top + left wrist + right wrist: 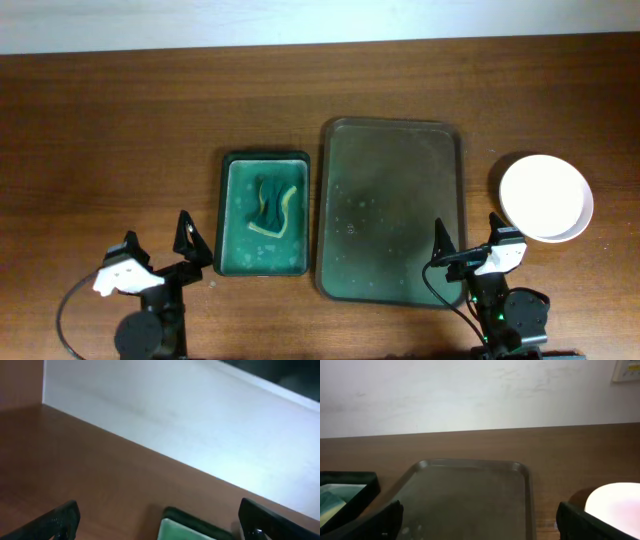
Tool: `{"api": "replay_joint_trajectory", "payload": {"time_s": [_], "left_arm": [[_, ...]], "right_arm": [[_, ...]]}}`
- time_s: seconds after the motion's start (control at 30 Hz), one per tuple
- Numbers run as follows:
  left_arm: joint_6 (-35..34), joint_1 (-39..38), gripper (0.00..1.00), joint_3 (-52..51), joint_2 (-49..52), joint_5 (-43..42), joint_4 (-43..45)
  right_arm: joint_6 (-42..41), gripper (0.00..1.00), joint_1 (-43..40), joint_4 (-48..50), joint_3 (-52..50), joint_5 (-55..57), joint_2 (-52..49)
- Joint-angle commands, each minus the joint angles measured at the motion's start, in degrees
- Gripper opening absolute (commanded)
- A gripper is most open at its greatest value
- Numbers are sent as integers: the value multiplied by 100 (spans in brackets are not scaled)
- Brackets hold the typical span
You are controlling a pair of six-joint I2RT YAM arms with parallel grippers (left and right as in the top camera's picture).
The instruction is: Clean dirty plates on tray and stack at the side
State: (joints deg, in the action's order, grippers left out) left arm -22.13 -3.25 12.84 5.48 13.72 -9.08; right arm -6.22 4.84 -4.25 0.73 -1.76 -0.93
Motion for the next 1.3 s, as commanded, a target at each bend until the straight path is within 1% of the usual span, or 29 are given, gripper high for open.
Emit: {"api": "replay_joint_trajectory", "payload": {"time_s": [0.0,0.1,0.13,0.17,1.27], "left_arm": [[-33,140,99,-584,-518,-85,369],[-79,140,99,-1110,-520,-94,769],[-125,138,99,-1248,-520,-131,780],[-140,144,99,-1235,-520,-129,573],[-140,144,99,-1235,-514,-129,560]], "right_arm": [[-17,98,39,-4,-42,-59,39],[-17,98,39,-4,-42,-59,39],[-17,98,39,-4,-42,-59,39],[-17,98,39,-4,-42,-59,39],[-17,98,39,-2,-42,-59,39]]}}
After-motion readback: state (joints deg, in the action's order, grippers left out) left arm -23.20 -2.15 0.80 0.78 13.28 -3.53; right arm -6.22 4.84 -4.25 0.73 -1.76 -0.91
